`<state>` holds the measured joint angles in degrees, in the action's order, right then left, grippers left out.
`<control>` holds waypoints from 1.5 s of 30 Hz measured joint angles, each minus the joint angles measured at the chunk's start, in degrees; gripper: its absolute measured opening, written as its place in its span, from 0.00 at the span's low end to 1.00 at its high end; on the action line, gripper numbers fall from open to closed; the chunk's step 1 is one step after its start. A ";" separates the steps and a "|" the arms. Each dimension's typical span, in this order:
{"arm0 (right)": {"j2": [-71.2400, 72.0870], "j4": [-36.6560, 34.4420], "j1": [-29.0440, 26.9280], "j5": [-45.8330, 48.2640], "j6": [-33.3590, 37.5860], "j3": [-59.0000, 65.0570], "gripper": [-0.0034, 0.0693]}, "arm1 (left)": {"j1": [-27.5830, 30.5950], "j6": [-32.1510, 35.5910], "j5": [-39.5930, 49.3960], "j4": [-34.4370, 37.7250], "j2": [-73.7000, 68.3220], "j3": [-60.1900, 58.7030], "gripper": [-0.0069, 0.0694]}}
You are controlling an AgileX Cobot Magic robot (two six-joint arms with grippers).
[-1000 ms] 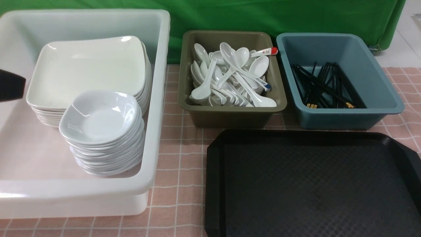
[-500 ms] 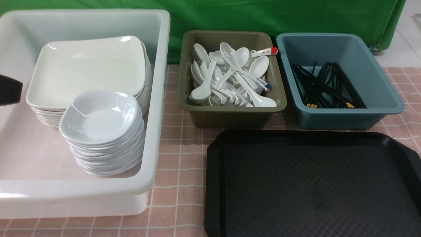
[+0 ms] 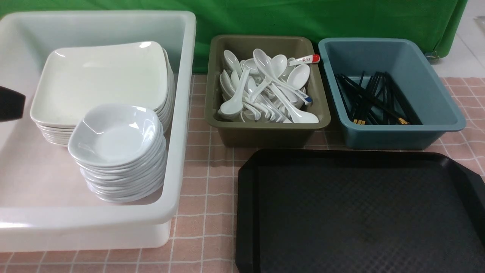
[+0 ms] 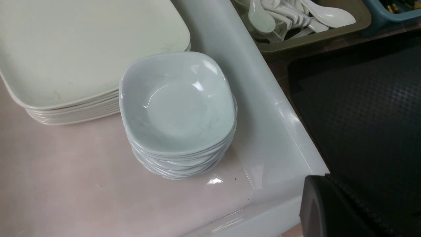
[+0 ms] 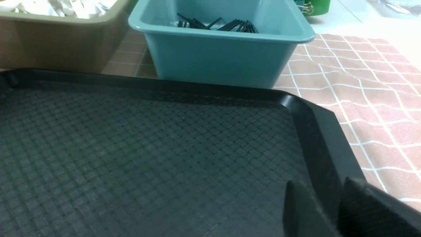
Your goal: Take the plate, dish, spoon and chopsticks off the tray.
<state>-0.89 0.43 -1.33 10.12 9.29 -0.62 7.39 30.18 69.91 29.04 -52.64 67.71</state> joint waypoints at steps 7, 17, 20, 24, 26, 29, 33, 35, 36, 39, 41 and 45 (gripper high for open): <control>0.00 0.05 7.95 0.00 0.00 0.00 0.38 | 0.00 -3.16 0.00 0.89 0.00 0.00 0.09; 0.00 0.05 13.55 0.00 0.00 0.00 0.38 | 0.00 -4.03 0.00 1.37 5.14 0.00 0.09; 0.00 0.05 13.55 0.00 0.00 0.00 0.38 | 0.00 -4.25 -0.22 -1.16 11.21 -1.22 0.09; 0.00 0.05 13.57 0.00 0.00 0.00 0.38 | 0.00 -4.99 -3.77 -2.73 24.18 -7.09 0.09; 0.00 0.05 13.57 0.00 0.00 0.00 0.38 | 0.00 -5.84 -9.13 -2.68 29.31 -10.57 0.09; 0.00 0.05 13.57 0.00 0.00 0.00 0.38 | 0.00 -6.42 -25.20 -1.83 41.35 -21.60 0.09; 0.00 0.05 13.57 0.00 0.00 0.00 0.38 | 0.00 -6.44 -41.62 -1.24 49.79 -32.98 0.09; 0.00 0.05 13.57 0.00 0.00 0.00 0.38 | 0.00 -6.44 -45.61 -1.17 52.04 -37.89 0.09; 0.00 0.05 13.57 0.00 0.00 0.00 0.38 | 0.00 -6.44 -45.93 -1.17 52.32 -38.31 0.09; 0.00 0.05 13.57 0.00 0.00 0.00 0.38 | 0.00 -6.44 -48.33 -1.13 52.79 -44.43 0.09; 0.00 0.05 13.57 0.00 0.00 0.00 0.38 | 0.00 -6.44 -48.59 -1.13 52.79 -49.78 0.09; 0.00 0.05 13.57 0.00 0.00 0.00 0.38 | 0.00 -6.44 -48.70 -1.13 52.74 -55.15 0.09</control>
<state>-0.89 0.48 12.25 10.12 9.29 -0.62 7.39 23.73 21.22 27.91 0.10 12.56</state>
